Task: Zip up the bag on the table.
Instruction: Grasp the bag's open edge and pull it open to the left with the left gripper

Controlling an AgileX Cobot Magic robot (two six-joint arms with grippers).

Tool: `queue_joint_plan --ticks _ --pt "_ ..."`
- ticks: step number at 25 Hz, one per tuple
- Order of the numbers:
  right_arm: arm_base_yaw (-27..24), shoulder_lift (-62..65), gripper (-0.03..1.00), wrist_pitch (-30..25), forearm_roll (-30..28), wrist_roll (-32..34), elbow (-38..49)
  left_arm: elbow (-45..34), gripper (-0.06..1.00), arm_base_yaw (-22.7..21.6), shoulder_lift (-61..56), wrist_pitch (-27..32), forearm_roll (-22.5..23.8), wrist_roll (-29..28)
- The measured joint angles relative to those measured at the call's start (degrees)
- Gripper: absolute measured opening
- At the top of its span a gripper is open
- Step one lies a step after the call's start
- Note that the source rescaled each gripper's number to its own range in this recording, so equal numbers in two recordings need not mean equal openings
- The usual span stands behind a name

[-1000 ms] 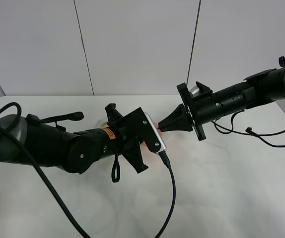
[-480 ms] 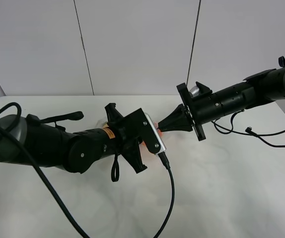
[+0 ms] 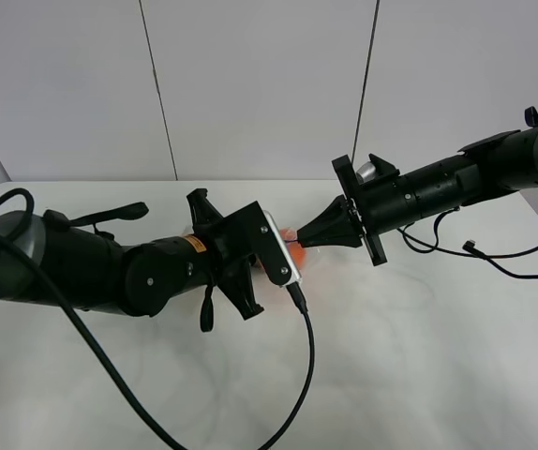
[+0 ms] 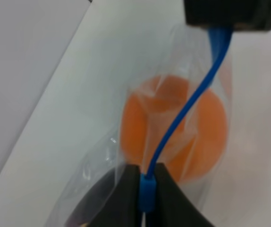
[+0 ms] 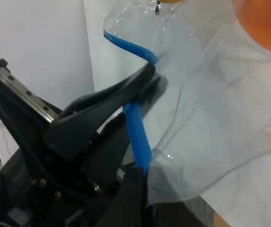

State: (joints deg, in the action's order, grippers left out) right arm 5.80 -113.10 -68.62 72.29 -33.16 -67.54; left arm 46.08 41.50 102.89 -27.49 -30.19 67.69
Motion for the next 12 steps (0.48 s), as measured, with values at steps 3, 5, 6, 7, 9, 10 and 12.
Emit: queue_joint_plan --ticks 3,5,6,7,9,10,12 --pt "0.0 0.0 0.00 0.1 0.0 0.0 0.0 -2.6 0.00 -1.6 -0.1 -1.4 0.0 1.4" --pt "0.0 0.0 0.00 0.1 0.0 0.0 0.0 -4.4 0.00 -3.0 -0.1 -2.9 0.0 1.6" --pt "0.0 0.0 0.00 0.1 0.0 0.0 0.0 -5.6 0.00 -3.8 -0.1 -4.1 0.0 1.7" --pt "-0.2 0.0 0.00 0.1 0.0 0.0 0.0 -6.6 0.00 -4.6 -0.1 -5.2 0.0 1.7" --pt "-1.1 0.0 0.00 0.0 0.0 0.0 0.0 -8.1 0.00 -6.2 -0.1 -7.2 0.0 1.8" --pt "-1.7 0.0 0.00 0.0 0.0 0.0 0.0 -8.7 0.00 -6.9 -0.1 -7.9 0.0 1.8" --pt "-2.7 0.0 0.00 -0.1 0.0 0.1 0.0 -9.6 0.00 -8.8 -0.1 -9.0 0.0 1.8"
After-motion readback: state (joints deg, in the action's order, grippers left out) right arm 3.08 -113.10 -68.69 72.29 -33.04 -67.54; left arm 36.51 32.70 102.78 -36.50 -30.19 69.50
